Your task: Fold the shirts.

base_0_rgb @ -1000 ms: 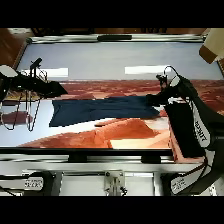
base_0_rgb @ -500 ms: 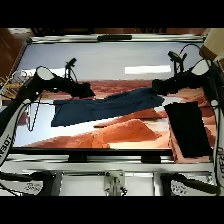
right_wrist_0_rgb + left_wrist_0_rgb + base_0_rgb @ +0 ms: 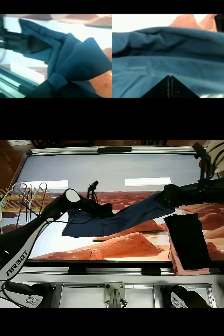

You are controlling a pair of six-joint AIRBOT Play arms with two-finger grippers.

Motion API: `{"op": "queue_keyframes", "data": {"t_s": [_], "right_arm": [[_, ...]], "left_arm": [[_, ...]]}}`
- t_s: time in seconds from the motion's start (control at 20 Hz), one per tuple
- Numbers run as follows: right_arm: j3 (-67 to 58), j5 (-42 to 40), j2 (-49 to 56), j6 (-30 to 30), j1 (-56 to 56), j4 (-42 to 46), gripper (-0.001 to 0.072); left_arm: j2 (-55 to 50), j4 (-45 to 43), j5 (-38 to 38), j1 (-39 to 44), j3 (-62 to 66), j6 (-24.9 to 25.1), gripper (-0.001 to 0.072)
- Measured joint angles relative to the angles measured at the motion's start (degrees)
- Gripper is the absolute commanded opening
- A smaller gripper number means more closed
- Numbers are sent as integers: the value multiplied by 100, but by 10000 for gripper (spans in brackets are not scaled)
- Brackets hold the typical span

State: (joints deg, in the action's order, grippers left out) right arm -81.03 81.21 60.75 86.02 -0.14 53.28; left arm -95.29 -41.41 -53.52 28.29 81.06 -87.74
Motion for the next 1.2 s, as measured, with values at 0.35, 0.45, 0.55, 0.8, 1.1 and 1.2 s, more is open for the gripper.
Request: {"op": "queue_keyframes", "data": {"t_s": [0.35, 0.45, 0.55, 0.8, 1.1, 1.2], "right_arm": [[0, 87, -391, 195, 0, -278, 65], [0, 83, -407, 229, 22, -247, 64], [-2, 68, -337, 249, 168, -79, 64], [0, -691, 269, 238, 1064, 109, 64], [0, -2190, 1690, 22, 2643, -433, 64], [2, -2734, 2188, -94, 3073, -715, 65]], "left_arm": [[-420, 824, 870, 857, -2, -129, 27], [-372, 828, 962, 782, -4, -146, 27], [-170, 597, 824, 538, 0, -149, 27], [966, -903, -278, -516, 0, -201, 28], [2658, -2245, -1316, -2387, 0, -332, 29], [3069, -2363, -1526, -2929, 0, -341, 30]]}}
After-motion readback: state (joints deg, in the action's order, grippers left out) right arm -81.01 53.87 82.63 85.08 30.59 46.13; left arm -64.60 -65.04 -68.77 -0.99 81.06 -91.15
